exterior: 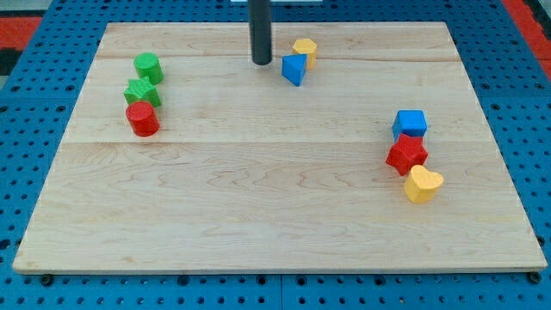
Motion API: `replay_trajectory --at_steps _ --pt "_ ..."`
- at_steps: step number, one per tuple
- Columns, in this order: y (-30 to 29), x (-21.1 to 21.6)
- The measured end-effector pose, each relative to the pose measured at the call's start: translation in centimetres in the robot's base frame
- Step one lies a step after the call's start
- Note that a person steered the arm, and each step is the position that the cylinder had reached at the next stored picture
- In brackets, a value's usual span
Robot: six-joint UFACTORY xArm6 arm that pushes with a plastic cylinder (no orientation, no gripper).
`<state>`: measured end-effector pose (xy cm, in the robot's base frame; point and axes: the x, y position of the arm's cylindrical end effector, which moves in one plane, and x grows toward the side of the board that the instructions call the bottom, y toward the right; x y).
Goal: Move blue triangle above the blue cube
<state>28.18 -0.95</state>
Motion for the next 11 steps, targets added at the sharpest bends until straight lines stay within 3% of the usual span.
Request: replay_trajectory --at_steps 4,6,8,9,11 --pt "10.2 5.7" --pt "8.8 5.7" --pt "1.2 4.4" --pt "-0.5 5.9" --pt "7.3 8.9"
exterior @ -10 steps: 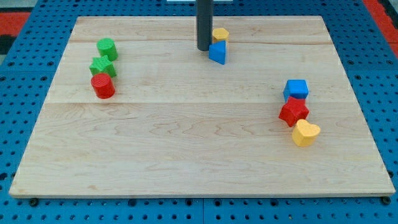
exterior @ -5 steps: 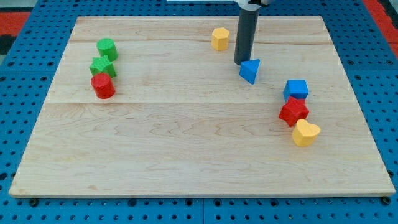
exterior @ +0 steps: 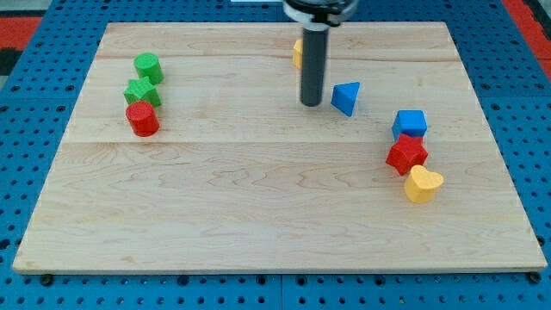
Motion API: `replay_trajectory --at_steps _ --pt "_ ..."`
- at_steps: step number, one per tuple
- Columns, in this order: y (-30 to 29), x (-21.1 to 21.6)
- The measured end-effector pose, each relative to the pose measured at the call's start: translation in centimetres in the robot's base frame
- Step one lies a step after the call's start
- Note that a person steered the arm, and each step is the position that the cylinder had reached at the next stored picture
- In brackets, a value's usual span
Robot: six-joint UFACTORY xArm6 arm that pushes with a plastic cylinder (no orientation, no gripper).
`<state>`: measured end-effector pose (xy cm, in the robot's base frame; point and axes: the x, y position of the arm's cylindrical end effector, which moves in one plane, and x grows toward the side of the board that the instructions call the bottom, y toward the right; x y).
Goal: Move blue triangle above the blue cube
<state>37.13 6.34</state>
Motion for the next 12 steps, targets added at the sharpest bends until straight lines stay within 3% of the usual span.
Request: replay_trajectory --at_steps 4,12 --pt "5.6 0.6" --pt "7.1 -2.0"
